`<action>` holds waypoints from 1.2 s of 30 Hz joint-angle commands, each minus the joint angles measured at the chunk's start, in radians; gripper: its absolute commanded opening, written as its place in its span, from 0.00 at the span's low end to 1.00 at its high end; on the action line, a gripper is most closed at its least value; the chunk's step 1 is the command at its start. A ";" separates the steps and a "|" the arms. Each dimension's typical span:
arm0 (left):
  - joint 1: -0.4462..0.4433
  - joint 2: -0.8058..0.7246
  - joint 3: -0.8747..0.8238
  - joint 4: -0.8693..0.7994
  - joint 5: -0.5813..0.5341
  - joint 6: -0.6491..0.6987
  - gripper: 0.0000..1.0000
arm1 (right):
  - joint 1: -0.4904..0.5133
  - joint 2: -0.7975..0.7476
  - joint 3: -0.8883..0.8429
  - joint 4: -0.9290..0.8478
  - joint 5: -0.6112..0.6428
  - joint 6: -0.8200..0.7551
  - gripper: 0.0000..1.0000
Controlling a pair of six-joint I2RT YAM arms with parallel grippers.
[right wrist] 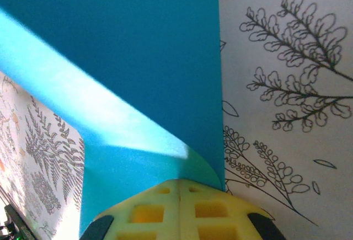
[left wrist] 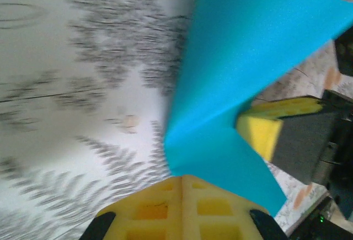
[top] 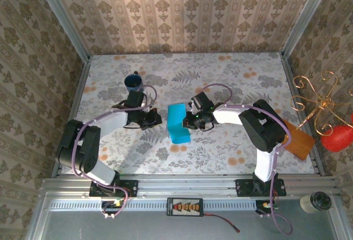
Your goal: Fold a paper plane with a square sheet of paper (pick it up from the middle)
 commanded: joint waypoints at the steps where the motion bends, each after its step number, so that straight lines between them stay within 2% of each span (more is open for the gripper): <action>1: -0.084 0.057 0.036 0.109 0.015 -0.079 0.00 | -0.002 0.150 -0.093 -0.335 0.213 -0.021 0.01; 7: -0.159 0.199 0.112 0.188 0.005 -0.141 0.00 | -0.002 0.155 -0.081 -0.347 0.206 -0.030 0.02; 12: -0.150 0.259 0.119 0.186 -0.021 -0.119 0.00 | -0.002 0.157 -0.075 -0.358 0.204 -0.032 0.02; 17: -0.082 0.263 0.059 0.195 -0.038 -0.076 0.00 | -0.002 0.158 -0.077 -0.379 0.192 -0.032 0.02; 23: 0.088 0.229 -0.019 0.181 -0.025 -0.006 0.00 | -0.004 0.158 -0.067 -0.410 0.194 -0.043 0.02; 26: 0.124 0.176 -0.017 0.159 -0.024 0.028 0.00 | -0.004 0.157 -0.069 -0.412 0.191 -0.049 0.02; 29: 0.104 0.125 0.000 0.175 0.017 0.014 0.00 | -0.004 0.156 -0.065 -0.419 0.189 -0.055 0.02; 32: 0.040 0.098 0.008 0.243 0.036 -0.015 0.00 | -0.004 0.158 -0.062 -0.425 0.188 -0.055 0.02; 36: -0.060 0.159 0.032 0.331 0.040 -0.048 0.00 | -0.004 0.156 -0.058 -0.421 0.169 -0.043 0.02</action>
